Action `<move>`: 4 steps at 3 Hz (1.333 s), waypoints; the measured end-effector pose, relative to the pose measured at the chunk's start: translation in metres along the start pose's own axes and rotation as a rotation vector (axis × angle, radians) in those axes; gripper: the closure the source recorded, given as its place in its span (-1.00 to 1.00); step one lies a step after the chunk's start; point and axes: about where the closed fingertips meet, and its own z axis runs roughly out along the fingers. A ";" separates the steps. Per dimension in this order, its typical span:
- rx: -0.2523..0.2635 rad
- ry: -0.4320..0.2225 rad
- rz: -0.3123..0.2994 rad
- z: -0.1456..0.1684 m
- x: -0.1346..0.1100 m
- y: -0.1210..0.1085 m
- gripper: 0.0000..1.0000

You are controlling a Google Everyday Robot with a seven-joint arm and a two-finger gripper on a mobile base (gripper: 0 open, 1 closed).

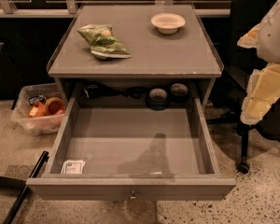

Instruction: Close top drawer

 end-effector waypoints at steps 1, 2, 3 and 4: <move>0.007 -0.004 -0.001 -0.001 0.000 0.000 -1.00; 0.023 -0.006 -0.012 -0.003 0.003 0.009 -1.00; -0.025 -0.031 -0.012 0.005 0.011 0.033 -1.00; -0.082 -0.074 -0.004 0.032 0.009 0.064 -1.00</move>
Offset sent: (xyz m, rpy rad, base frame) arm -0.0234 -0.0047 -0.0079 -0.0110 -0.0303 0.0190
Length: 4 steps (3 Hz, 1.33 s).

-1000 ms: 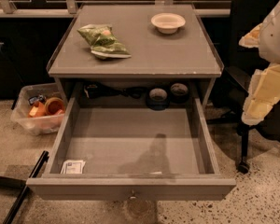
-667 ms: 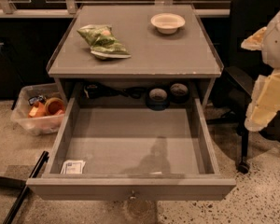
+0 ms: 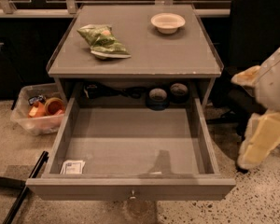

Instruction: Close top drawer

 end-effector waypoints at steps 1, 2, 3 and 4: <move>-0.057 -0.043 0.021 0.046 -0.004 0.034 -1.00; -0.081 -0.052 0.037 0.085 -0.012 0.068 -1.00; -0.069 -0.057 0.062 0.102 -0.019 0.104 -0.62; -0.084 -0.060 0.090 0.119 -0.022 0.140 -0.16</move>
Offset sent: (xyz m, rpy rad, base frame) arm -0.0720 0.0787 -0.1409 0.0920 0.1031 -0.0146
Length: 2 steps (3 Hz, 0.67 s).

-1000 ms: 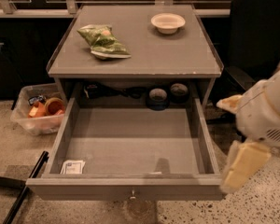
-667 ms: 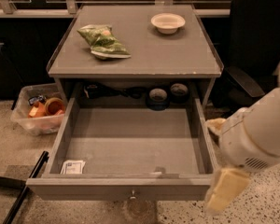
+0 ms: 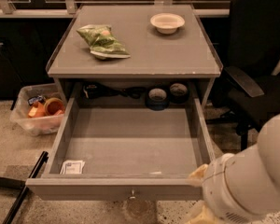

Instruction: Close top drawer

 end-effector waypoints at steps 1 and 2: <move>-0.050 -0.001 0.021 0.039 0.004 0.028 0.31; -0.099 -0.004 0.037 0.082 0.010 0.043 0.77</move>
Offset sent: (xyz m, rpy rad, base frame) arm -0.0373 0.0426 -0.1345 0.0622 0.1488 -0.0038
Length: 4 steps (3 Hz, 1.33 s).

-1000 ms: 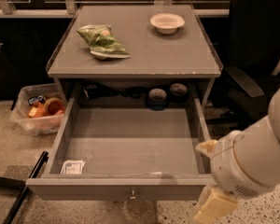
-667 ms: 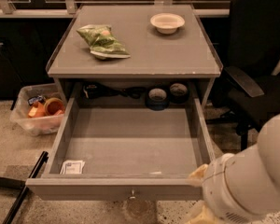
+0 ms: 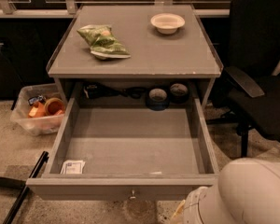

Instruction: Close top drawer

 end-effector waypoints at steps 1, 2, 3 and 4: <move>-0.023 -0.007 0.009 0.042 0.006 -0.001 1.00; 0.015 -0.029 0.007 0.084 0.009 -0.020 1.00; 0.025 -0.030 0.008 0.088 0.010 -0.023 1.00; 0.077 -0.049 -0.015 0.095 0.013 -0.044 1.00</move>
Offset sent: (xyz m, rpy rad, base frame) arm 0.0343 0.0192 -0.1306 0.0241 -0.0285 -0.0120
